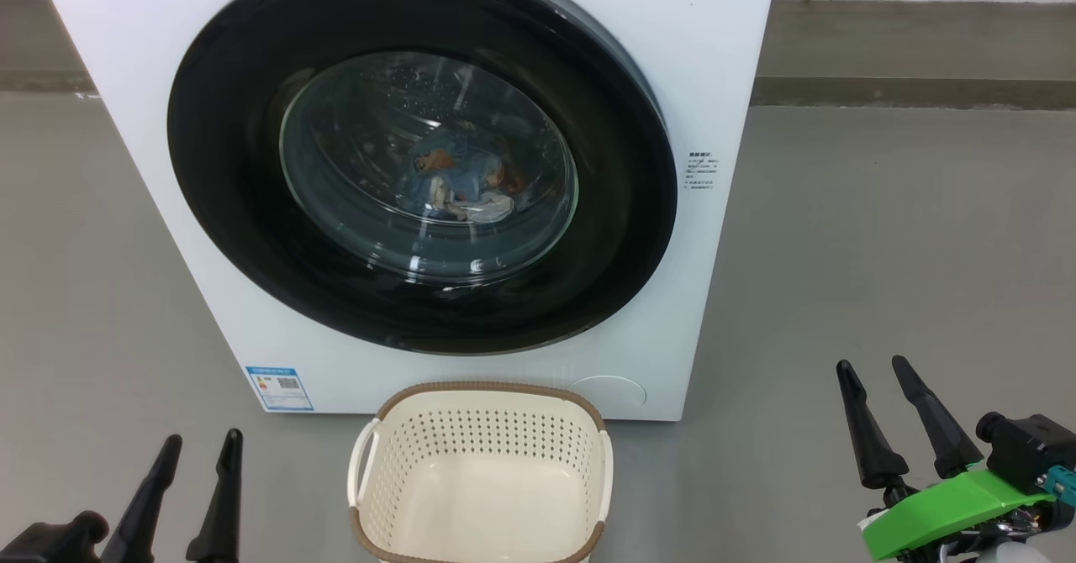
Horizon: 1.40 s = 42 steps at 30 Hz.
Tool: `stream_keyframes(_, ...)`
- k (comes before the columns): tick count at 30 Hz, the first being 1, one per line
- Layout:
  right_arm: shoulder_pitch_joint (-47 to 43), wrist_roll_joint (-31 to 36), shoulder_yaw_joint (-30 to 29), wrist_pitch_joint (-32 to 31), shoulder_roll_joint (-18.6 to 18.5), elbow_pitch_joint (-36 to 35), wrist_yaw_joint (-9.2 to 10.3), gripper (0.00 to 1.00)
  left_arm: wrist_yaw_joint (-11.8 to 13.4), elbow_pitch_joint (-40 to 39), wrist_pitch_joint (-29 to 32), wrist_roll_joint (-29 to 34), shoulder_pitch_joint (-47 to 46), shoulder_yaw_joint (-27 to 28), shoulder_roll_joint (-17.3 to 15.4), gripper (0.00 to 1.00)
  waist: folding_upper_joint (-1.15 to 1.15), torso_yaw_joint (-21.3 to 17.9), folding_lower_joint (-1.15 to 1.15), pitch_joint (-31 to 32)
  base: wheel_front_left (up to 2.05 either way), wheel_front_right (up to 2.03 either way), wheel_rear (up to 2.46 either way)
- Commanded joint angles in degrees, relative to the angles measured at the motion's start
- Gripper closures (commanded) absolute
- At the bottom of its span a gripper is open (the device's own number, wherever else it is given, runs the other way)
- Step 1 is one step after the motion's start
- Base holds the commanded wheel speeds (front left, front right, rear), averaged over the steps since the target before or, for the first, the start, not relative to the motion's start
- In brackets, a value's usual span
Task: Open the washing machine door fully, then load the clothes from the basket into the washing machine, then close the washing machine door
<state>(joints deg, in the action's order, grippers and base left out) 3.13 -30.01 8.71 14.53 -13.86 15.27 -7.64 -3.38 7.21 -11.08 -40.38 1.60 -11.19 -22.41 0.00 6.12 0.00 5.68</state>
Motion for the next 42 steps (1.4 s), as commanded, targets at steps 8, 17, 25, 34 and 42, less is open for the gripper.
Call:
stream_keyframes(8, 1.4, 1.2, 0.7, 0.5, -0.8, -1.1, 0.15, 0.00, 0.6, -0.9, -0.3, -0.1, -2.8, 1.9, -2.0, 0.00, 0.00, 0.0, 0.00, 0.0, 0.00, 0.00, 0.00)
stream_keyframes(17, 1.3, 1.2, 0.8, 0.5, -0.8, -1.0, 0.15, 0.00, 0.7, -0.8, -0.5, -0.3, -2.9, 1.8, -2.1, 0.00, 0.00, -0.4, 0.00, 0.0, 0.00, 0.00, 0.00)
stream_keyframes(25, 1.3, 1.1, 1.0, 0.5, -0.5, -1.0, 0.15, 0.00, 0.8, -0.6, -0.5, -0.7, -3.2, 1.6, -2.0, 0.00, 0.00, -0.3, 0.00, -0.1, 0.00, 0.00, 0.00)
stream_keyframes(34, 1.4, 0.9, 1.3, 0.5, -0.4, -0.8, 0.15, 0.00, 0.9, -0.5, -0.5, -1.0, -3.1, 1.5, -2.1, 0.00, 0.00, -0.2, 0.00, 0.0, 0.00, 0.00, 0.00)
stream_keyframes(42, 0.0, 0.0, 0.3, 0.0, 0.5, 0.4, 0.00, 1.00, 0.6, 0.3, 0.0, -1.2, -0.1, -0.6, -0.3, 1.00, 0.00, -0.3, 0.00, -0.1, 0.00, 0.00, 0.00)
